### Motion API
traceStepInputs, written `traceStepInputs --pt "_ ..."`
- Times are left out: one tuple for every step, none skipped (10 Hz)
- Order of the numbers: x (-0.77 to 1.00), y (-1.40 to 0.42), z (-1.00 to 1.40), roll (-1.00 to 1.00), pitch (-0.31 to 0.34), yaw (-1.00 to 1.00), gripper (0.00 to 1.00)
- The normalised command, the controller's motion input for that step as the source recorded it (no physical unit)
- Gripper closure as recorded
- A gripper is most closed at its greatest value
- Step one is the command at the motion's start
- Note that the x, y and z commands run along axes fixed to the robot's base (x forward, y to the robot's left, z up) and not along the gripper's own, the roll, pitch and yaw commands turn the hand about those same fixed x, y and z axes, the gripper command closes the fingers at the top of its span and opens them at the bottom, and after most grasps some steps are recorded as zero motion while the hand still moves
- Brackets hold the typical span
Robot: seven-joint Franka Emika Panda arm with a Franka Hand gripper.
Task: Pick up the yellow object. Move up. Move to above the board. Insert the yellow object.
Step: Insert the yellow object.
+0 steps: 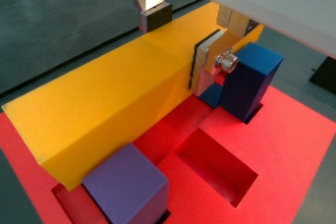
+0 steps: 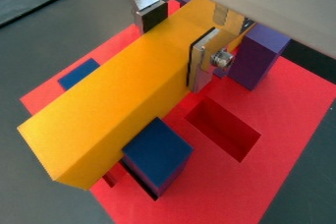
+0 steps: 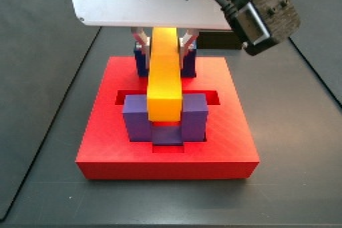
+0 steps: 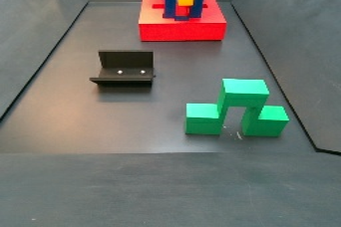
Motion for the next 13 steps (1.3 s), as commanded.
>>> traceStepInputs --pt "0.0 -0.13 -0.13 0.03 0.0 0.0 1.0" --pt "0.01 -0.12 -0.13 0.04 0.0 0.0 1.0" --pt "0.06 -0.1 -0.16 0.04 0.0 0.0 1.0" --pt "0.1 -0.08 -0.18 0.05 0.0 0.0 1.0" --pt "0.14 -0.04 -0.18 0.1 0.0 0.0 1.0" --pt "0.2 -0.01 -0.18 0.17 0.003 0.0 1.0" --pt "0.25 0.0 -0.19 0.22 0.007 0.0 1.0" --pt "0.23 0.0 -0.19 0.24 0.006 0.0 1.0" --pt "0.09 -0.01 -0.16 0.21 0.009 0.0 1.0" --pt "0.03 -0.02 -0.2 0.17 0.0 0.0 1.0" --pt "0.0 -0.03 -0.22 0.16 0.0 0.0 1.0" --pt "0.0 -0.05 -0.23 0.15 0.0 0.0 1.0" --pt "0.0 -0.08 -0.23 0.14 0.0 0.0 1.0"
